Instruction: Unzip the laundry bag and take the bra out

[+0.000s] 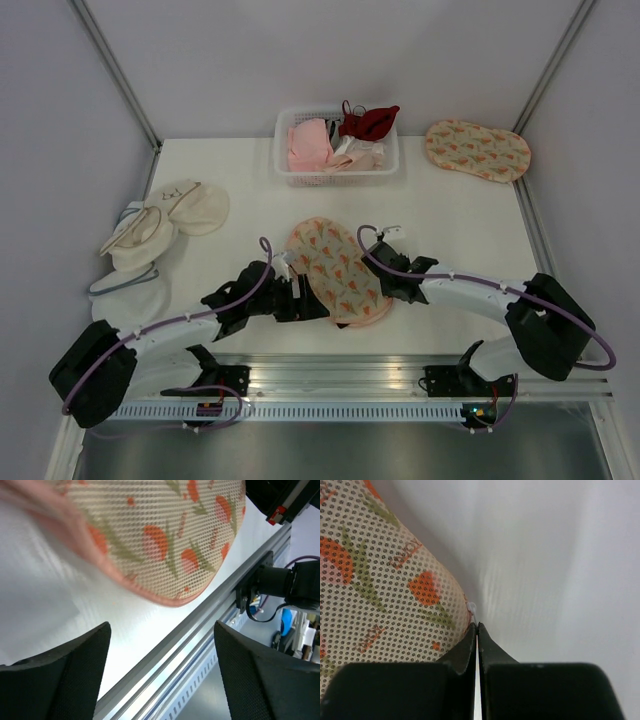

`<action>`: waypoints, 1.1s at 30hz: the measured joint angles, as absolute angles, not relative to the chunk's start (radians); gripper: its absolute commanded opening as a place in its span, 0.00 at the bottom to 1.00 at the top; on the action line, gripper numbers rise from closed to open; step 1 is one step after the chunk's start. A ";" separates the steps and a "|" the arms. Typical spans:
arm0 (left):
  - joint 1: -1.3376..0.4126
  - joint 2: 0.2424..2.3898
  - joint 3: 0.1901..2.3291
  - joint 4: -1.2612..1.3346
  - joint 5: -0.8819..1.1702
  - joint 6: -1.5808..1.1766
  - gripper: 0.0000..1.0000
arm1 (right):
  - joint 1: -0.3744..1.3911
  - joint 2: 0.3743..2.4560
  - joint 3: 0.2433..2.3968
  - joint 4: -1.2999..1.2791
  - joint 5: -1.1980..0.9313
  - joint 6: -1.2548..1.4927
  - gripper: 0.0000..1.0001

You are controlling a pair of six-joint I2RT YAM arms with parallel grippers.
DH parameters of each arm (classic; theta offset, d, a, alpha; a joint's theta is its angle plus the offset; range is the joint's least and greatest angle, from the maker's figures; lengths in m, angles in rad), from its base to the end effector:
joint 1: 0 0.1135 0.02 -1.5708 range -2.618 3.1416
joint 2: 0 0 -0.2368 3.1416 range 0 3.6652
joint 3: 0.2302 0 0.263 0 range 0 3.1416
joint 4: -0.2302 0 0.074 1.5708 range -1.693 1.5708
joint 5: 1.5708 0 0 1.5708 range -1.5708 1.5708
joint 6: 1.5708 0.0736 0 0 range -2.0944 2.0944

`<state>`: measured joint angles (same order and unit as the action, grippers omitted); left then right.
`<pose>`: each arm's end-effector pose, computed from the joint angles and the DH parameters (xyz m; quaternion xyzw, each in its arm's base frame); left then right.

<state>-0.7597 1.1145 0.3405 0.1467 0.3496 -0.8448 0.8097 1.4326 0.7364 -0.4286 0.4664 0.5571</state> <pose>0.1687 -0.1950 0.1060 0.0417 0.8798 -0.4294 0.1997 0.2189 0.1818 0.1038 -0.0688 0.9477 -0.0389 0.3092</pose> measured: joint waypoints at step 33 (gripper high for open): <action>-0.760 0.446 0.265 -0.342 -0.116 -1.052 0.91 | 1.190 1.678 1.130 -0.524 0.378 0.324 0.67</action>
